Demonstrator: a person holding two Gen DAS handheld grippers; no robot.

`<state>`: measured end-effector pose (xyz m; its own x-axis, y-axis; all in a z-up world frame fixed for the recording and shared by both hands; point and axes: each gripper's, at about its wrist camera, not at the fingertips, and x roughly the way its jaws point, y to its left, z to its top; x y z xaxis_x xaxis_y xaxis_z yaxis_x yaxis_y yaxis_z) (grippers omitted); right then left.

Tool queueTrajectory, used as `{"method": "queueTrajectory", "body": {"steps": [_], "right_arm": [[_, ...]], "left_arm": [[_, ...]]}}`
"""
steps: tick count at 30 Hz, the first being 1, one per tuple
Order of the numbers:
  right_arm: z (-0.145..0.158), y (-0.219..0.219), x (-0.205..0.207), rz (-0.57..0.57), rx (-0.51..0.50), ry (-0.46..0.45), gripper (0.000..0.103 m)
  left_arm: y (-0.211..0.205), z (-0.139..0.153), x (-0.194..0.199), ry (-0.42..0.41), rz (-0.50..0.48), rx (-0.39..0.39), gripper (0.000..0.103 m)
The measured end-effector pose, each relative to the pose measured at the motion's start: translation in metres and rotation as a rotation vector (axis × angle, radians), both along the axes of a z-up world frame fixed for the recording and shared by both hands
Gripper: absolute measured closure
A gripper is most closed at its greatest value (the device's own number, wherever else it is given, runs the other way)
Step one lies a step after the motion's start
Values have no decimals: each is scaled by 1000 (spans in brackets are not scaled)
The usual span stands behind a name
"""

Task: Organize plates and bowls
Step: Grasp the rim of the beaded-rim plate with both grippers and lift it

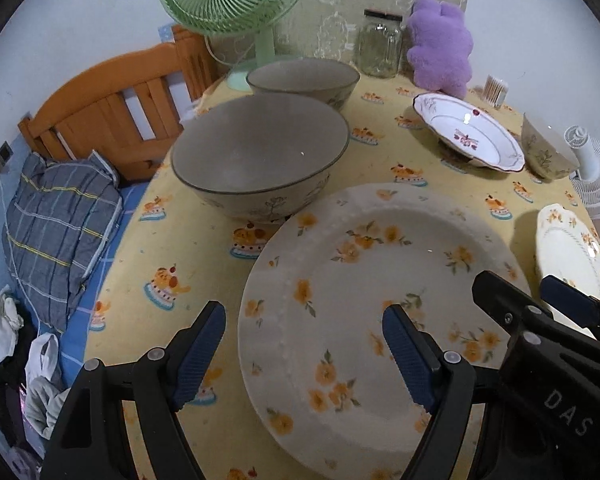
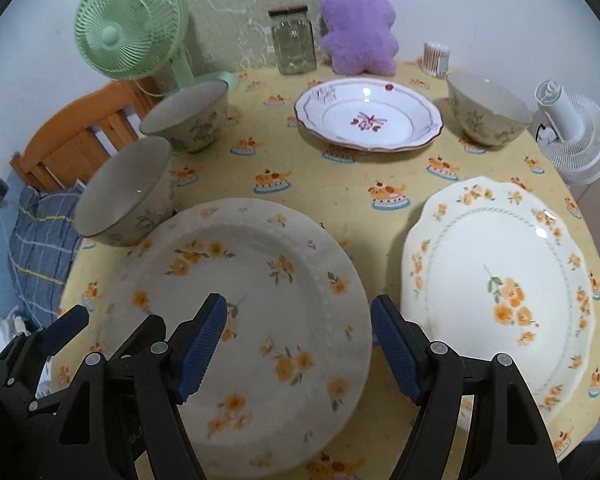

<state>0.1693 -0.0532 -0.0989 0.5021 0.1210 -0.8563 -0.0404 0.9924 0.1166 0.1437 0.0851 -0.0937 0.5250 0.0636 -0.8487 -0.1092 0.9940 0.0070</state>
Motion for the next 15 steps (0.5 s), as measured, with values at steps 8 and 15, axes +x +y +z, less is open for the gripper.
{"method": "queueTrajectory", "body": {"steps": [8,15], "right_arm": [[-16,1,23,-8,-24,39,26],[-31,0,34,-3,-27,85,30]], "left_arm": [[3,-12,19,36,-4,-31,21],[2,-21,26,68,-4,-23,21]]}}
